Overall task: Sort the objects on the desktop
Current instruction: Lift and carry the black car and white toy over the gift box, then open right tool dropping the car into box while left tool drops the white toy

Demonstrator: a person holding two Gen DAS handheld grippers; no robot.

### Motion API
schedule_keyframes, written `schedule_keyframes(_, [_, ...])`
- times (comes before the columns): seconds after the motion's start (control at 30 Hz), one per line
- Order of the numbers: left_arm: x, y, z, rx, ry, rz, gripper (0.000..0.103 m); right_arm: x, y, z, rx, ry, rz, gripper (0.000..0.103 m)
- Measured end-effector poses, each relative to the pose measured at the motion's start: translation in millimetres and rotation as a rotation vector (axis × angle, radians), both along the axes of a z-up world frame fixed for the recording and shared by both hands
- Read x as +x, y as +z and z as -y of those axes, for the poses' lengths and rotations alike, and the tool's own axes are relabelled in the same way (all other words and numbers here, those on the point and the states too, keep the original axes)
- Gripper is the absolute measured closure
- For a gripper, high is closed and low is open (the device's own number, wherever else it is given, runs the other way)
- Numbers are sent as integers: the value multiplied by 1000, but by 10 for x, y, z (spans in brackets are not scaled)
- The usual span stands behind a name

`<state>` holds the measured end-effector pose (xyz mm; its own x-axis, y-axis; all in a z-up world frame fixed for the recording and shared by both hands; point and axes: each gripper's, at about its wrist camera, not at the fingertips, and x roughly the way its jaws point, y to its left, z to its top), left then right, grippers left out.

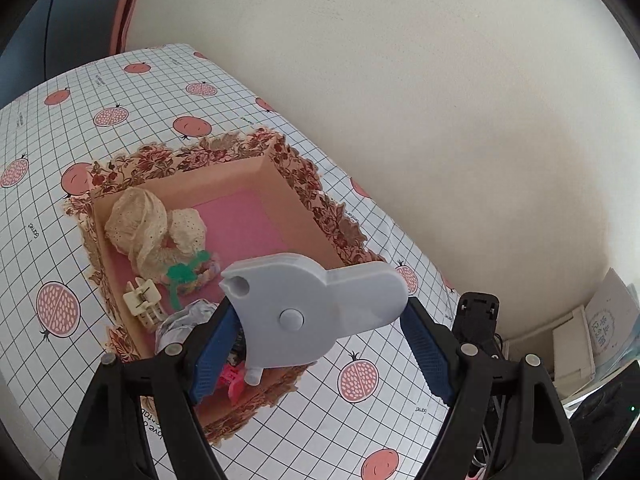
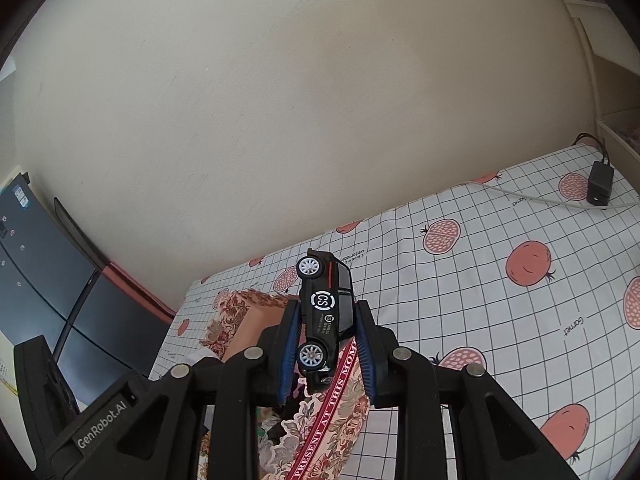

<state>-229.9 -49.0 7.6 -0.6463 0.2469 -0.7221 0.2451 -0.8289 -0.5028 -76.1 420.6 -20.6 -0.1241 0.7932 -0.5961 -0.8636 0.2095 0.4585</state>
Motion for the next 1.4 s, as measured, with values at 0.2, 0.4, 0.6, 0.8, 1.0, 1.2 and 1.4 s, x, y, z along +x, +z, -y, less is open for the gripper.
schedule_keyframes(0.2, [-13,-63,219,43,55,20,21,-99,-22,-44,0,25,1,74])
schedule_keyframes(0.4, [-25,-127,485,87,125,40,21,-220,-44,-70,-7,61,9,74])
schedule_keyframes(0.6, [-23,-228,723,122,190,63,21,-421,-112,-115,-24,120,26,74])
schedule_keyframes(0.8, [-7,-309,883,151,233,85,21,-652,-199,-164,-44,182,62,74])
schedule_keyframes(1.0, [-4,-363,969,173,254,98,21,-813,-309,-226,-74,222,91,74])
schedule_keyframes(1.2, [5,-403,1009,181,266,110,21,-912,-405,-265,-100,249,111,74])
schedule_keyframes(1.4, [2,-404,994,175,265,117,21,-949,-436,-272,-114,267,124,72])
